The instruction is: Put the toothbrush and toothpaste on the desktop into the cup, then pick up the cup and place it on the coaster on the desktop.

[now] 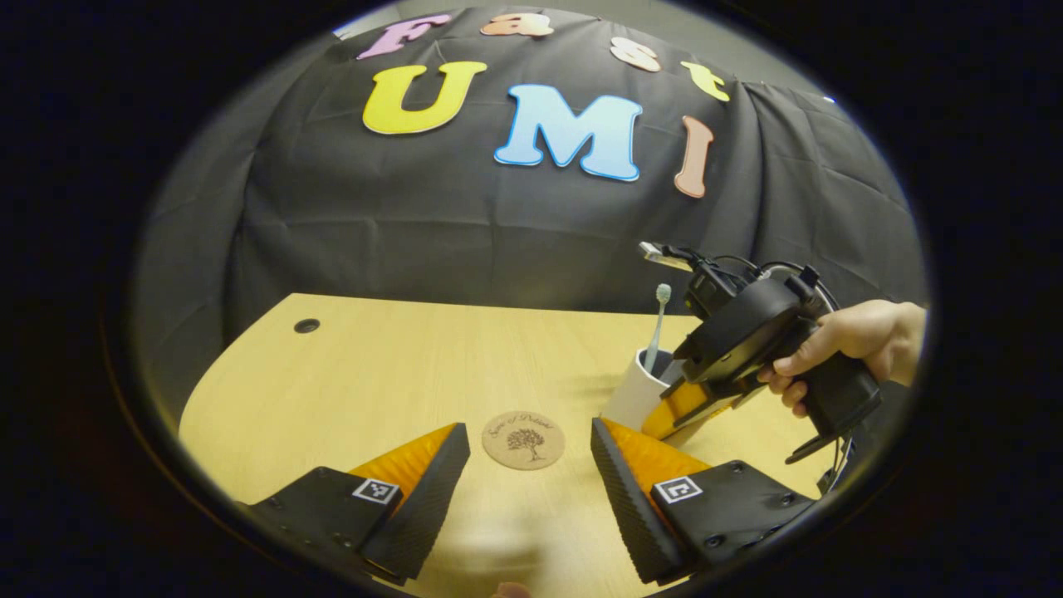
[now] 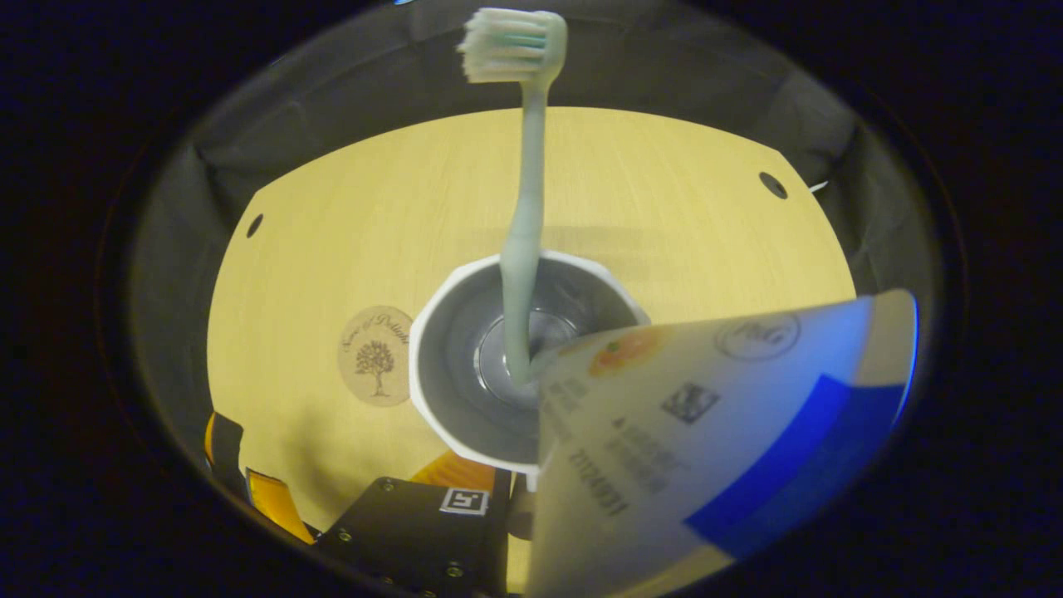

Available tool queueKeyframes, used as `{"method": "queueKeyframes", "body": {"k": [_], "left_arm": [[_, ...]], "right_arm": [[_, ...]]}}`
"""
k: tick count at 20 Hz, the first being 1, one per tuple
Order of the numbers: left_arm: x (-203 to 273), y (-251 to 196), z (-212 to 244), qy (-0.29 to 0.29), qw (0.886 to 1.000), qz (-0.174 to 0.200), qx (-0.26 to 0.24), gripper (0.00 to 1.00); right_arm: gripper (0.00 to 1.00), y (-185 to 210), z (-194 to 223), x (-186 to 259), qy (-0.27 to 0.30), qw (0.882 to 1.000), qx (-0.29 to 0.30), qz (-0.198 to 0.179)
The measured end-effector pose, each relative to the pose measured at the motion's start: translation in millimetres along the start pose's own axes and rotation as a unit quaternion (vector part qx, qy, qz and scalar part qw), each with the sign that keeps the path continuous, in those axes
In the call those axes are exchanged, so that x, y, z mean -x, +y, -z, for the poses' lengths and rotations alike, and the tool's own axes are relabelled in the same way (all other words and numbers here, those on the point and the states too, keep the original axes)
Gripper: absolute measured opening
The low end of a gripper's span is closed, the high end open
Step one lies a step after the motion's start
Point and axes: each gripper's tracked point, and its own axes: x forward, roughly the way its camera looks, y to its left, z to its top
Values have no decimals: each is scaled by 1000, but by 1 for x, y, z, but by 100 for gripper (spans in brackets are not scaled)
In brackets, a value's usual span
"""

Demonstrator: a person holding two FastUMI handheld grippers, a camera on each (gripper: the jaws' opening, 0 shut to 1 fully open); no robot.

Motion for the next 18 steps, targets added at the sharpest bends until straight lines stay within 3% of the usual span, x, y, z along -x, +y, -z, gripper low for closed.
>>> {"method": "queueKeyframes", "body": {"k": [2, 3, 4, 5, 6, 10, 11, 13, 16, 17, 18], "left_arm": [[11, 7, 3, 1, 1000, -9, 6, 99], [17, 10, 4, -1, 1000, -13, 8, 95], [21, 12, 6, -1, 1000, -17, 8, 99], [26, 16, 7, -2, 1000, -22, 10, 95], [31, 19, 9, -2, 1000, -25, 13, 99], [47, 32, 14, -3, 999, -40, 20, 99], [49, 35, 14, -4, 999, -44, 20, 92], [55, 41, 13, -8, 998, -51, 23, 92], [62, 48, 15, -9, 998, -58, 26, 99], [64, 50, 17, -8, 998, -59, 28, 95], [65, 51, 19, -6, 998, -61, 30, 99]], "right_arm": [[24, 16, 2, -3, -3, 1000, 23, 0], [24, 24, 2, -3, -7, 1000, 30, -2], [24, 32, 1, -3, -8, 999, 37, -6], [24, 41, 0, -3, -10, 999, 41, -11], [24, 49, -2, -2, -11, 999, 45, -16], [24, 80, -5, -1, -12, 997, 73, -26], [24, 88, -4, -3, -11, 996, 80, -29], [24, 99, -3, -10, -6, 995, 90, -31], [24, 112, -3, -18, 4, 994, 101, -30], [24, 112, -3, -19, 5, 994, 104, -31], [24, 115, -4, -20, 8, 994, 107, -30]]}}
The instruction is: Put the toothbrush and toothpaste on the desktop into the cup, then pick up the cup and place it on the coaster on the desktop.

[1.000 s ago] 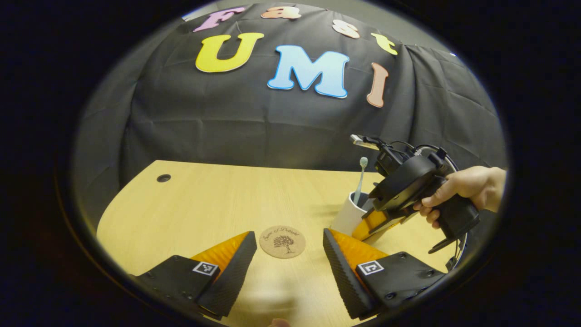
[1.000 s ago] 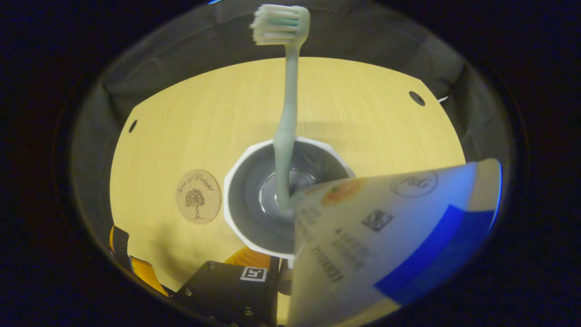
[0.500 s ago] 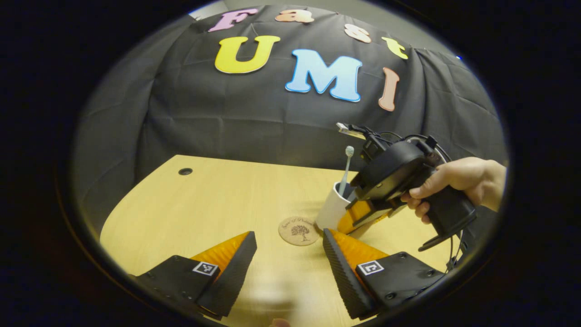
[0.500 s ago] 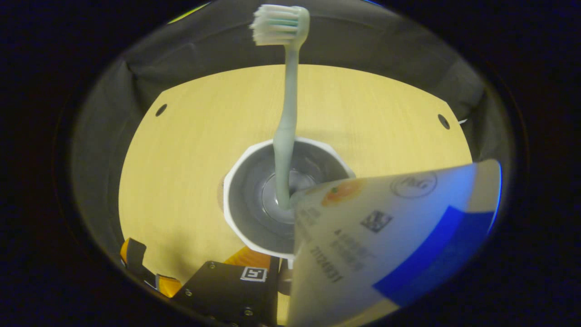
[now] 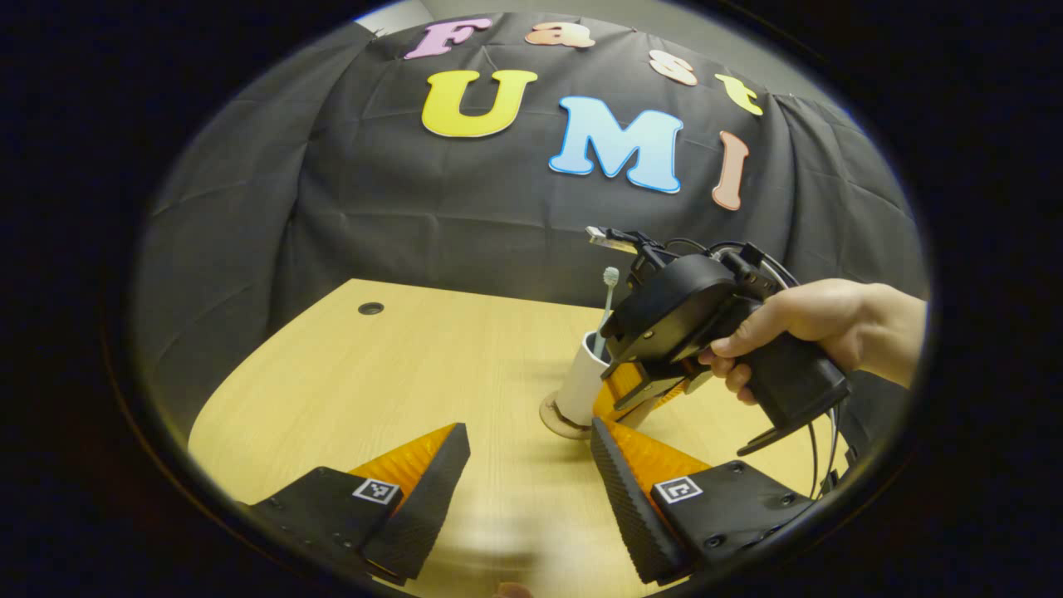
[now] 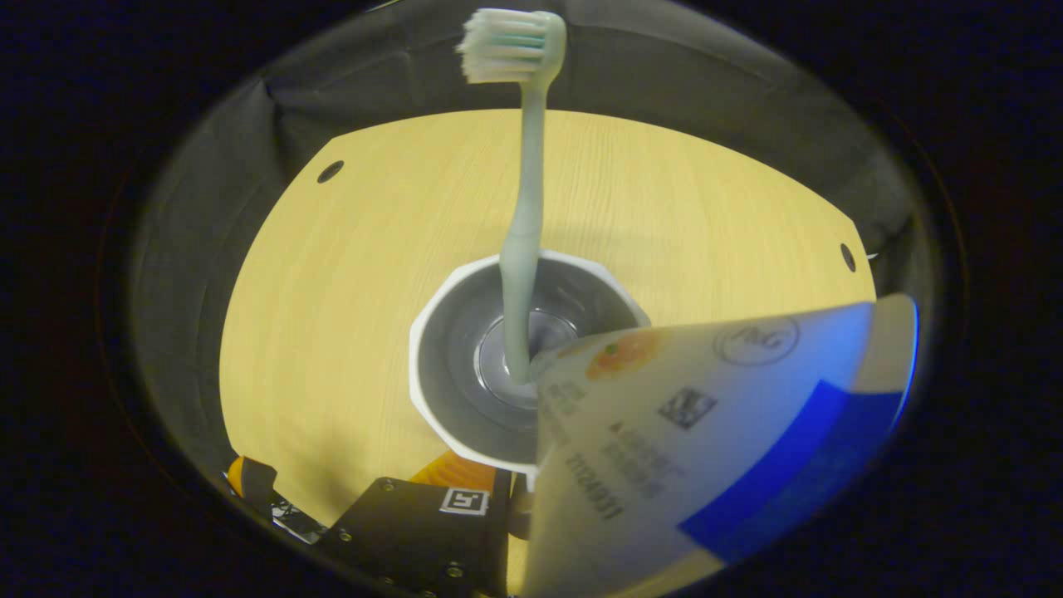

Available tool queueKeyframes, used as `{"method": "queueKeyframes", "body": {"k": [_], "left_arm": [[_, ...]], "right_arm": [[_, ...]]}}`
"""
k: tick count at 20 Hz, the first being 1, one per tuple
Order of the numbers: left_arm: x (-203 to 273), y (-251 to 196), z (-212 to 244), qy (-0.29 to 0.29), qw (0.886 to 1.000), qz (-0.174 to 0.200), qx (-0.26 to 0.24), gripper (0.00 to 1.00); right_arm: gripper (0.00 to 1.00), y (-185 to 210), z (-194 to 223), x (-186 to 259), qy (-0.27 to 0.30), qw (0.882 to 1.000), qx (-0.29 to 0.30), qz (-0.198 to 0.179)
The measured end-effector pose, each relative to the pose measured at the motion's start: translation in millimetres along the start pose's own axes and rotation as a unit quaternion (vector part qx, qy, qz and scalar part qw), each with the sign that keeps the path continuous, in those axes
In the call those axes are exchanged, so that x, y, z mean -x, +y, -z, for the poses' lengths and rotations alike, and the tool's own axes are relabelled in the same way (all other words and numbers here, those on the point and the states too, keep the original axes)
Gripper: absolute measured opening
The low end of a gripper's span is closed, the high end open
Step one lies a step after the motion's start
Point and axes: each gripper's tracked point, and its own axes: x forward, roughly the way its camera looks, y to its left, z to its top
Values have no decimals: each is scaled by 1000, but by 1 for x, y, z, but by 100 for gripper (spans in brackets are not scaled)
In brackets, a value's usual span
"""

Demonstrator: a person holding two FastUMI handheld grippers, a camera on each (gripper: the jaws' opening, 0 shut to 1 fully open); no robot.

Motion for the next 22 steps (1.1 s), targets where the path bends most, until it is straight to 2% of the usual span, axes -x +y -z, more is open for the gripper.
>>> {"method": "queueKeyframes", "body": {"k": [3, 5, 10, 14, 15, 16, 17, 18, 19, 22], "left_arm": [[-1, 1, 2, 3, 1000, -1, 3, 95], [-2, 2, 0, 2, 1000, 0, 1, 99], [-4, 3, 0, 0, 1000, 3, -2, 99], [-4, -1, -3, -4, 1000, 9, -3, 96], [-5, -2, -2, -5, 1000, 10, -5, 95], [-5, -3, -3, -7, 1000, 11, -6, 99], [-4, -5, -5, -9, 1000, 11, -9, 99], [-4, -8, -8, -13, 1000, 11, -13, 95], [-5, -15, -12, -17, 1000, 12, -17, 99], [-8, -28, -26, -31, 999, 14, -20, 98]], "right_arm": [[24, 6, 0, -5, 7, 1000, 8, 12], [24, 10, 0, -11, 16, 1000, 9, 16], [25, 9, -5, -1, 3, 1000, 12, 18], [36, 5, -7, 11, -12, 1000, 13, 16], [35, 5, -7, 17, -19, 1000, 13, 14], [35, 6, -10, 23, -27, 999, 12, 10], [37, 7, -11, 31, -38, 999, 12, 6], [46, 5, -14, 39, -50, 999, 12, 7], [48, 5, -15, 47, -61, 998, 11, 2], [51, -1, -15, 74, -95, 995, 7, -5]]}}
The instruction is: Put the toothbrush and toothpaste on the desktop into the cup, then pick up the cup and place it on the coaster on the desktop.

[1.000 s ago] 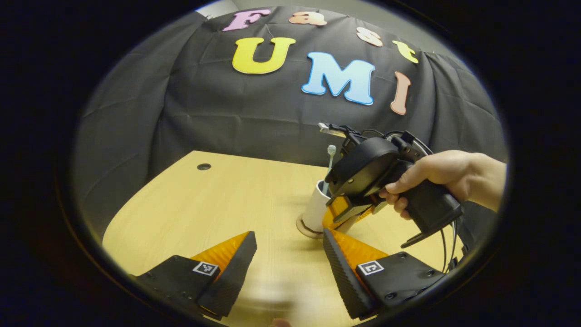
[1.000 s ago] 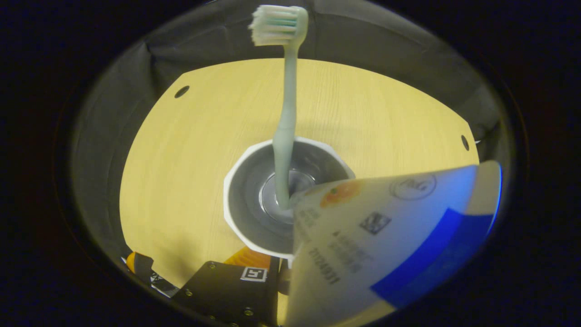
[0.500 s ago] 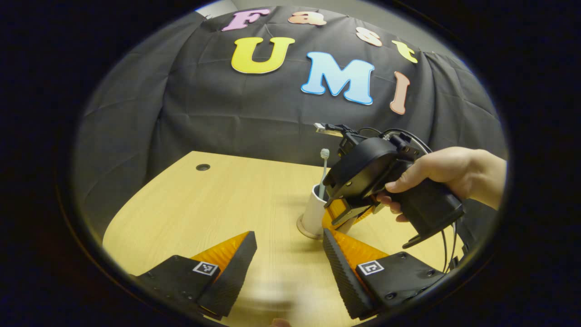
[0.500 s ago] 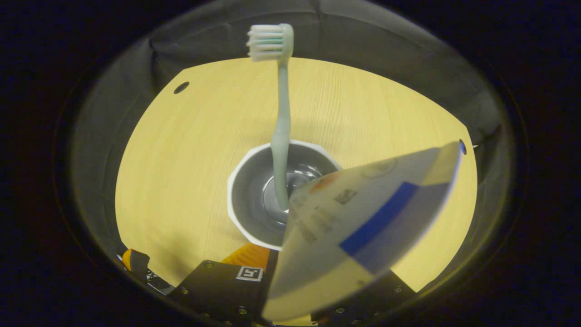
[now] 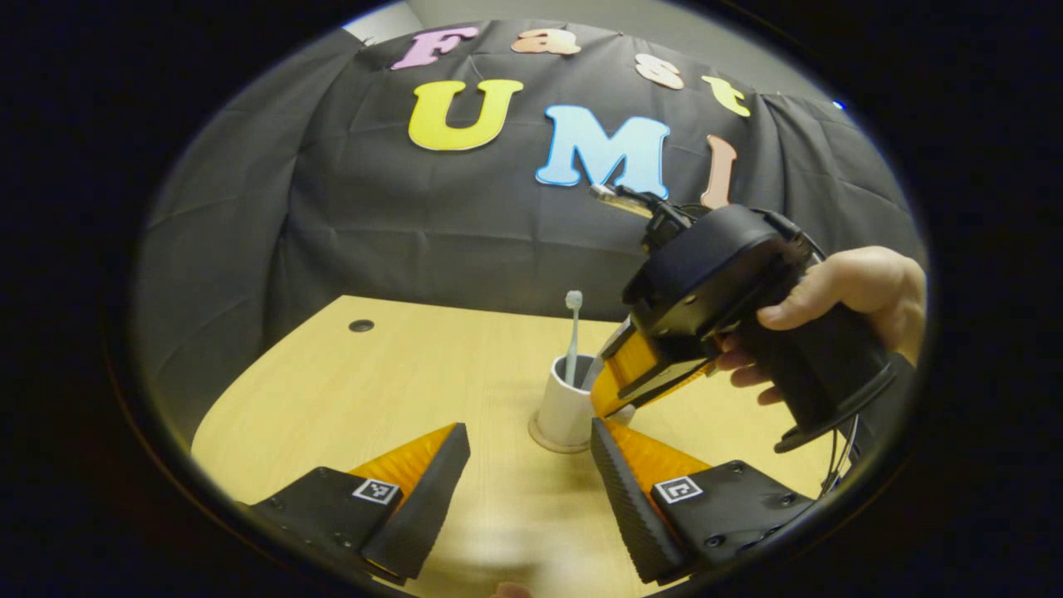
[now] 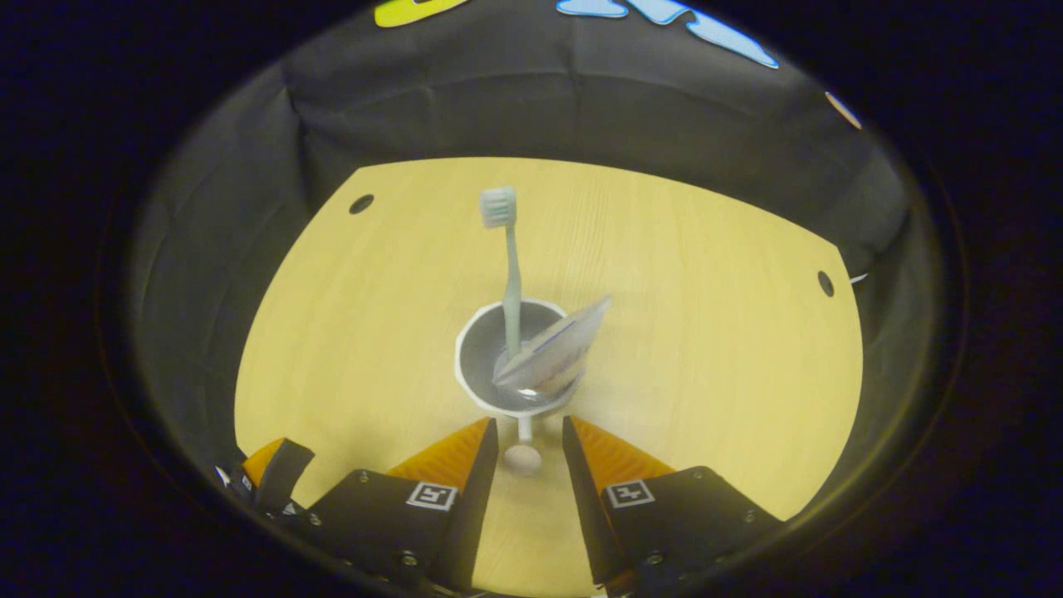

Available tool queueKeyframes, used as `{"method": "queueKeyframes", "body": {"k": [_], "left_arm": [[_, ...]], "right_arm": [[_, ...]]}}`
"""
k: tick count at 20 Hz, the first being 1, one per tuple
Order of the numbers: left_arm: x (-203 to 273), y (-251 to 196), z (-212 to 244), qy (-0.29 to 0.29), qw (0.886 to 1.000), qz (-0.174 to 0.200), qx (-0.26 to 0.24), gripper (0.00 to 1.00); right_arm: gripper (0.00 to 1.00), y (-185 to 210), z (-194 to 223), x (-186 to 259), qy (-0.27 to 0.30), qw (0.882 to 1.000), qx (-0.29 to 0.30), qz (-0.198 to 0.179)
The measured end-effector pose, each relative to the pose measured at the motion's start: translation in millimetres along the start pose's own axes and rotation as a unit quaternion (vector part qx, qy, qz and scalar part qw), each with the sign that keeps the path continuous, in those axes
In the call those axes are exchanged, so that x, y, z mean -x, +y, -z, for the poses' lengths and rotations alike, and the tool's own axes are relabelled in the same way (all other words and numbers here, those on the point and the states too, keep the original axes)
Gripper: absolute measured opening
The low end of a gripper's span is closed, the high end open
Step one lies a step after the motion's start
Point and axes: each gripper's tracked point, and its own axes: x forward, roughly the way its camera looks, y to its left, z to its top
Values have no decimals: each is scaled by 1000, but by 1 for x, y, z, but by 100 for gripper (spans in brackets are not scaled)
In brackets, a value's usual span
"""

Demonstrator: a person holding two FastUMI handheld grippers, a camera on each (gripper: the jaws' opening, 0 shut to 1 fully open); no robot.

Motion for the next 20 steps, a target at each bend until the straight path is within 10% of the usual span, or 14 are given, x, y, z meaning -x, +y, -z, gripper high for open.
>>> {"method": "queueKeyframes", "body": {"k": [8, 10, 12, 20], "left_arm": [[-10, -56, -47, -58, 997, 19, -42, 95], [-11, -79, -62, -75, 996, 31, -47, 95], [-9, -98, -74, -87, 995, 35, -45, 95], [16, -145, -102, -120, 992, 5, -33, 95]], "right_arm": [[51, -53, 26, 87, -109, 993, -37, 10], [82, -69, 39, 106, -135, 990, -43, 20], [82, -87, 49, 123, -161, 986, -43, 31], [87, -121, 80, 178, -335, 941, 20, 46]]}}
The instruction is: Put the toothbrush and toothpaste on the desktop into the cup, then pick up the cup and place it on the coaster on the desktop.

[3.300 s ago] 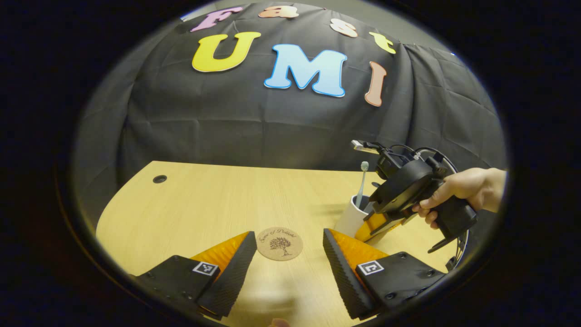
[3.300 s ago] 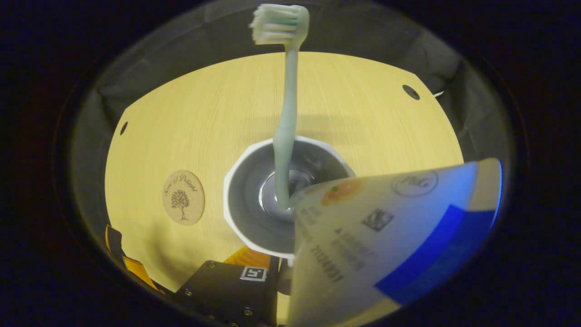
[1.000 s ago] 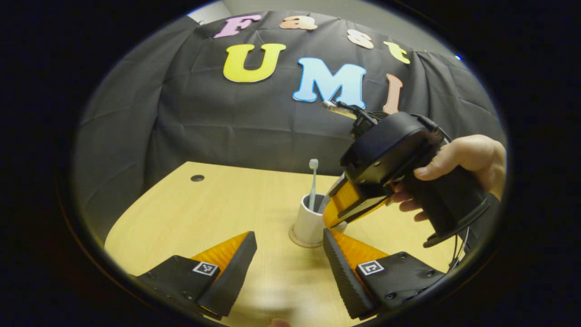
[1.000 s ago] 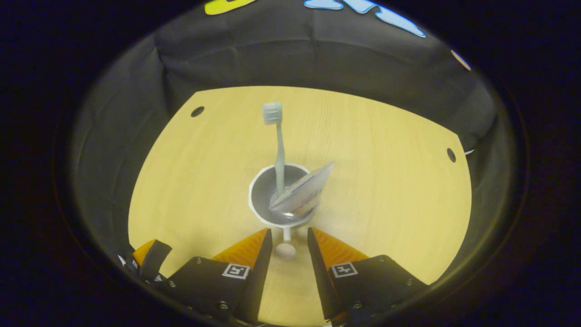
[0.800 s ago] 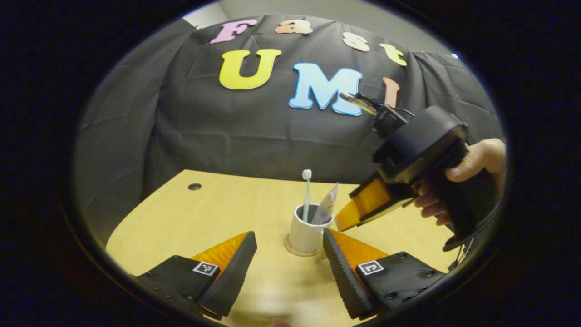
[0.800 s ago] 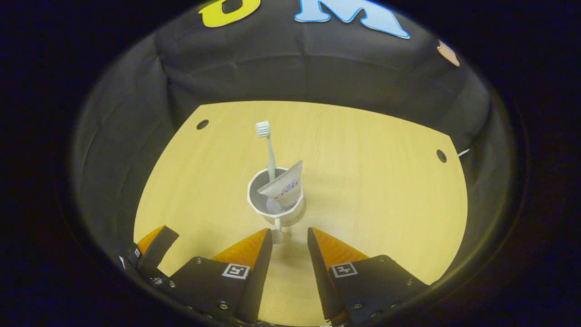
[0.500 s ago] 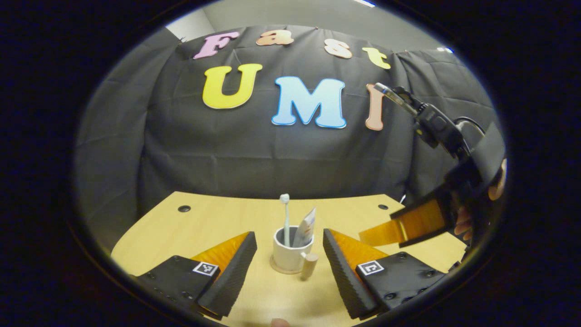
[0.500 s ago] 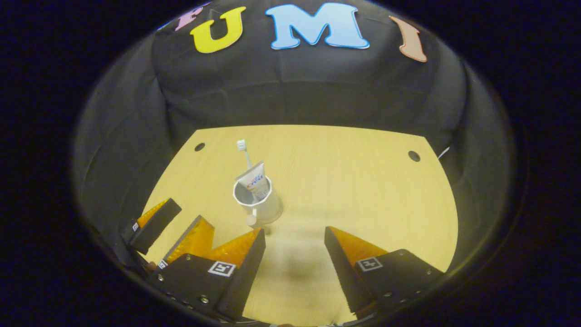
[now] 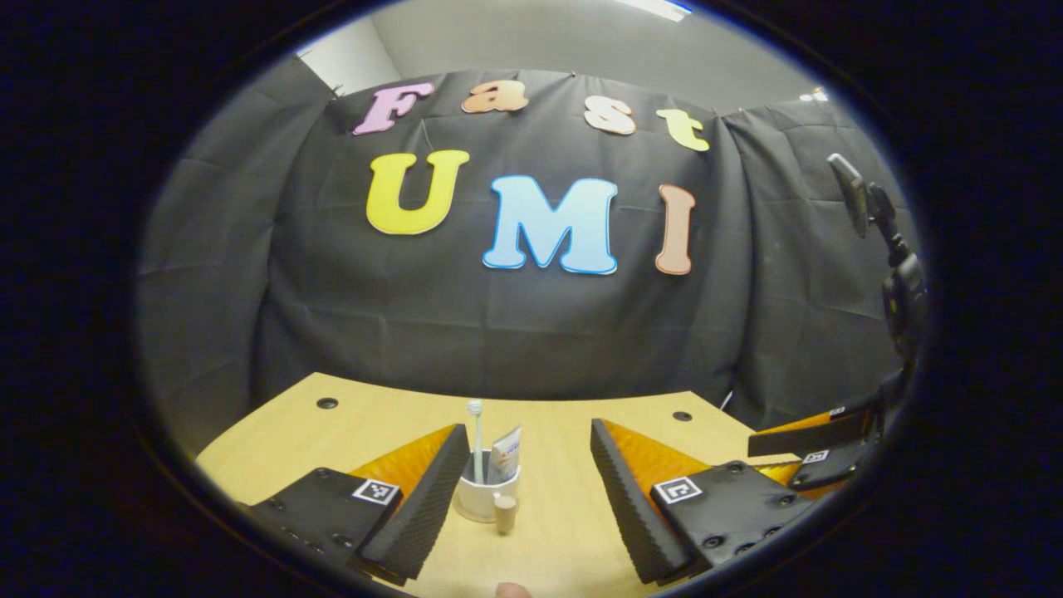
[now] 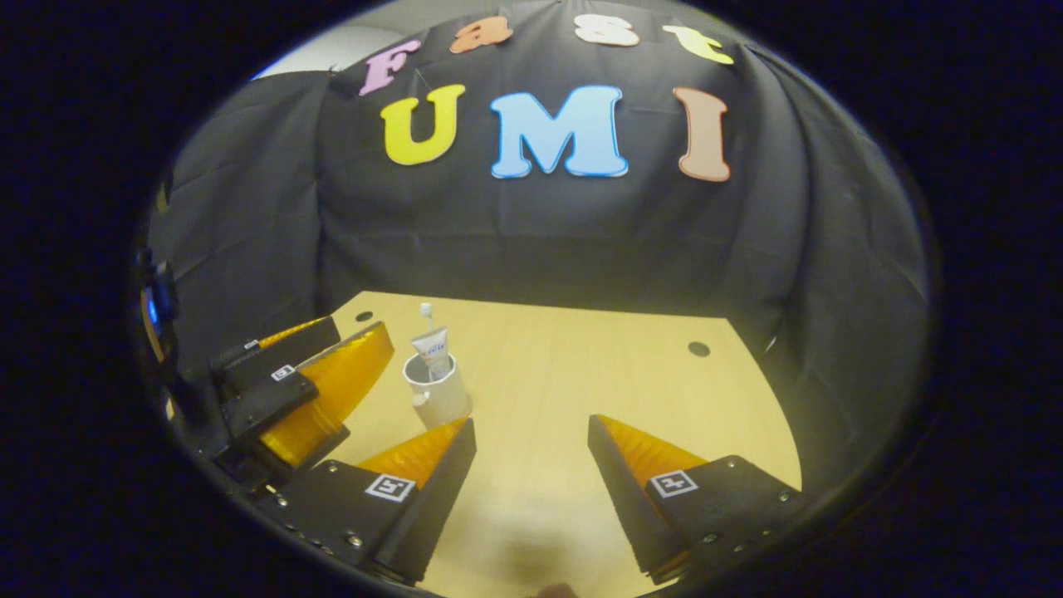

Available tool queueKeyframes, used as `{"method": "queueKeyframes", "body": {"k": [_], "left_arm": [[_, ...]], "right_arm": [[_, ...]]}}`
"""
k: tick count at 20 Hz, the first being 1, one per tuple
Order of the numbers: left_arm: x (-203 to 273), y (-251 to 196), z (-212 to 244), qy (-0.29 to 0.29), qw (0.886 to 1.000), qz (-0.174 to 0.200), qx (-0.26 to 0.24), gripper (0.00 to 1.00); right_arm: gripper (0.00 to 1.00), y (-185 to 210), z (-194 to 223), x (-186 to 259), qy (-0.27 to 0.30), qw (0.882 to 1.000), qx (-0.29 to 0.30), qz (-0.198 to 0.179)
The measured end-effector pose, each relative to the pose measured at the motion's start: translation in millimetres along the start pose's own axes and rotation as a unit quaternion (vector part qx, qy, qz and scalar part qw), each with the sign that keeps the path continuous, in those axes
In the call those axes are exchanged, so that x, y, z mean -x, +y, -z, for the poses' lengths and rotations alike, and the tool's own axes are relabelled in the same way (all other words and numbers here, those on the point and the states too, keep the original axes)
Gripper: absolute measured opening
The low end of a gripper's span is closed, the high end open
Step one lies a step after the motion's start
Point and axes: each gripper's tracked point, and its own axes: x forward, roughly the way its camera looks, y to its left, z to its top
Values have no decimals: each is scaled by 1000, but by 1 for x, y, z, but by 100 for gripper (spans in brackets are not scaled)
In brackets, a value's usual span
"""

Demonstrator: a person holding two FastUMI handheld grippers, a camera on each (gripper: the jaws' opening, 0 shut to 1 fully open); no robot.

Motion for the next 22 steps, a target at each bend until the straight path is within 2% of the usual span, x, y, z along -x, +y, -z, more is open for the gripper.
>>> {"method": "queueKeyframes", "body": {"k": [1, 4, 5, 6, 9, 14, 15, 17, 19, 20, 22], "left_arm": [[3, -3, -5, -5, 1000, -5, -3, 92], [17, -13, -21, -22, 1000, -15, -4, 99], [21, -19, -25, -24, 1000, -14, 0, 95], [25, -25, -28, -26, 1000, -10, 3, 99], [32, -32, -40, -36, 999, -2, -6, 95], [39, -30, -45, -37, 999, 2, -4, 95], [40, -30, -46, -37, 999, 5, -5, 92], [43, -25, -46, -36, 999, 5, -8, 95], [44, -22, -48, -37, 999, 7, -10, 95], [44, -19, -47, -37, 999, 7, -13, 92], [40, -16, -45, -33, 999, 8, -18, 95]], "right_arm": [[87, -2, -3, 6, -28, 1000, 3, -5], [87, -1, -21, 21, -106, 994, -10, -23], [87, -1, -28, 24, -131, 991, -13, -23], [87, -1, -33, 27, -149, 989, -12, -20], [87, -12, -45, 34, -193, 981, 5, 10], [87, -14, -52, 37, -213, 976, 8, 33], [87, -12, -50, 36, -214, 976, 5, 34], [87, -11, -50, 37, -219, 975, -4, 39], [87, -7, -52, 35, -223, 974, -7, 41], [87, -7, -52, 34, -224, 974, -6, 44], [87, -4, -54, 33, -226, 973, -2, 48]]}}
